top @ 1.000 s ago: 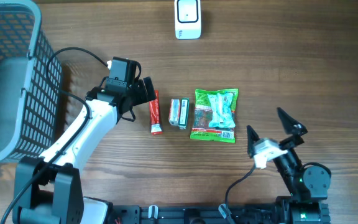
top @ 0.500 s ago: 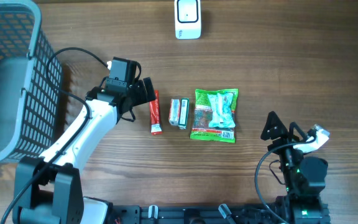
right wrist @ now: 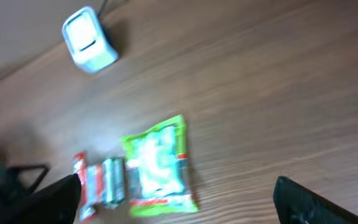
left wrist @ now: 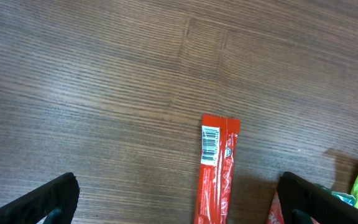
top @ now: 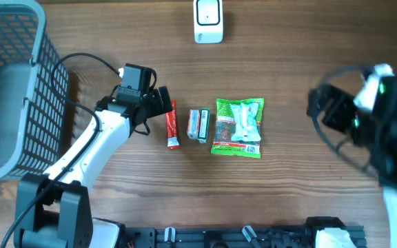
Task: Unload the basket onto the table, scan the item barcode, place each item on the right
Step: 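Reach the right gripper toward the mint-green wipes pack on the green bag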
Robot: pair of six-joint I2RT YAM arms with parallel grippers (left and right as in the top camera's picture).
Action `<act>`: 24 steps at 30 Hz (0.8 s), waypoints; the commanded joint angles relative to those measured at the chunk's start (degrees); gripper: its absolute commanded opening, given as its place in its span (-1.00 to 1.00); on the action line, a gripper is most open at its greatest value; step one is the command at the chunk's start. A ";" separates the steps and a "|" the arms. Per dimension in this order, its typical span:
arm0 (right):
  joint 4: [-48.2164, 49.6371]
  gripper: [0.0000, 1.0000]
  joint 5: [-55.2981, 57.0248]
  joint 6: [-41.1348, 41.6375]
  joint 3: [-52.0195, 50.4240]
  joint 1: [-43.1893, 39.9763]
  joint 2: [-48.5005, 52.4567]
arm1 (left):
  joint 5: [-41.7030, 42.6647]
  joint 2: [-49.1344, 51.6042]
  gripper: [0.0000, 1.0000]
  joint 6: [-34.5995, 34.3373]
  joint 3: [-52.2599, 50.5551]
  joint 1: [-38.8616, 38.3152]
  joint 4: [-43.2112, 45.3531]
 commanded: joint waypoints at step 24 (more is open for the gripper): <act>17.35 -0.87 -1.22 1.62 -3.80 19.32 49.40 | -0.72 -0.74 1.00 0.09 0.00 0.37 0.11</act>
